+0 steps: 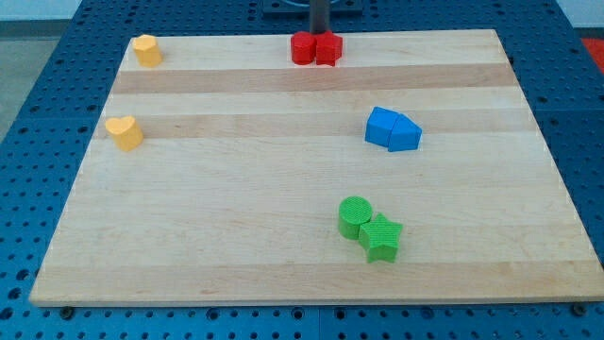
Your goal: Push the yellow hexagon into yellow heart
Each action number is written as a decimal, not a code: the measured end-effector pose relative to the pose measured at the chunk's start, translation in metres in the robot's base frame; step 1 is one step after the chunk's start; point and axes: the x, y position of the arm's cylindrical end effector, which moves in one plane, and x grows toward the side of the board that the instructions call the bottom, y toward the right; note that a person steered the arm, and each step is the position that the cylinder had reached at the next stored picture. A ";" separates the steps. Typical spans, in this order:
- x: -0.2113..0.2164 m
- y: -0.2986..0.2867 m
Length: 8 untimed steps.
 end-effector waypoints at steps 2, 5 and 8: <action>-0.001 -0.057; -0.003 -0.107; -0.002 -0.199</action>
